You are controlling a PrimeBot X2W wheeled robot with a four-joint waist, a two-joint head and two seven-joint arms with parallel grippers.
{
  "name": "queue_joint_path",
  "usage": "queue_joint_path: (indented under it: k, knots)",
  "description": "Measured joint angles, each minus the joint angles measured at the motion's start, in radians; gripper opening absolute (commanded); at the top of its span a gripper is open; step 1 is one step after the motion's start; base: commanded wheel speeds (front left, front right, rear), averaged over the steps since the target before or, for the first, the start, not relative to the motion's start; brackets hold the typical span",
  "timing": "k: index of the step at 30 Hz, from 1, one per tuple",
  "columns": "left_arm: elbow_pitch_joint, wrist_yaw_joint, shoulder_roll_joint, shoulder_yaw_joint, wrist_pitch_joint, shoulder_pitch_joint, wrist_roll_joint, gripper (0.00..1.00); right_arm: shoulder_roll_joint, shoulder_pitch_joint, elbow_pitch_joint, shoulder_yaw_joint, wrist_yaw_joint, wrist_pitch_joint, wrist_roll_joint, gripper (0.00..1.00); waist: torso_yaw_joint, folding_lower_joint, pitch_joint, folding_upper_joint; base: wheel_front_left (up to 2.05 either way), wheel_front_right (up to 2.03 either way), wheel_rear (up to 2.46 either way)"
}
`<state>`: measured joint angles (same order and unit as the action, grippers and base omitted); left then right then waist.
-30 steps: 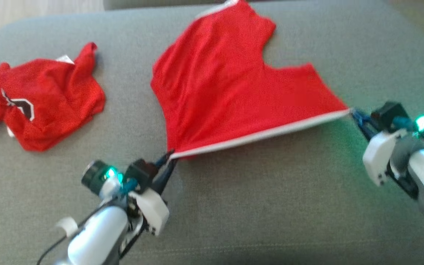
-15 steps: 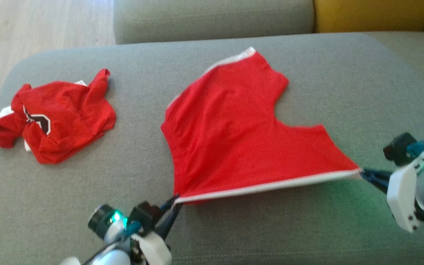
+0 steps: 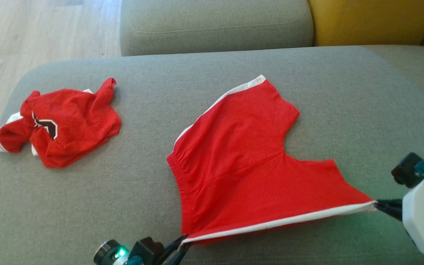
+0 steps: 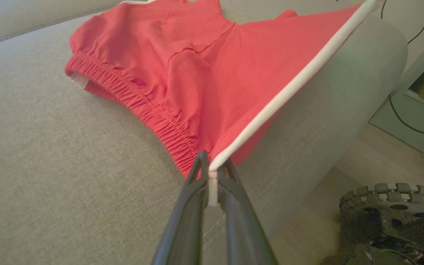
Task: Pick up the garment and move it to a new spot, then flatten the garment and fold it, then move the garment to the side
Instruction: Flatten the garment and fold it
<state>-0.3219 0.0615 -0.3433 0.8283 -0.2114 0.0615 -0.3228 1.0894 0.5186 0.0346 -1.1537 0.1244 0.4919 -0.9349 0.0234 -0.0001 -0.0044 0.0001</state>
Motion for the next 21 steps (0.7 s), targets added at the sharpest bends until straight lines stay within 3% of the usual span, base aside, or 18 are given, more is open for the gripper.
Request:
queue_joint_path:
  k: [8, 15, 21]
  knots:
    - [0.063, -0.017, -0.002, -0.016, 0.0, 0.049, -0.005, 0.0, -0.008, 0.029, -0.005, 0.082, 0.0, -0.019, 0.025, 0.0, 0.019, 0.0, 0.045, 0.0, 0.0, 0.0, 0.0]
    - [0.096, -0.012, 0.02, -0.057, -0.002, 0.205, -0.005, 0.0, -0.039, 0.198, 0.015, 0.154, 0.0, -0.035, 0.047, 0.0, 0.068, 0.0, 0.119, 0.0, 0.0, 0.0, 0.0]
    - [0.07, 0.009, 0.057, -0.064, -0.01, 0.318, -0.005, 0.0, -0.08, 0.342, 0.076, 0.15, 0.0, -0.034, 0.079, 0.0, 0.127, 0.0001, 0.193, 0.0, 0.0, 0.0, 0.0]
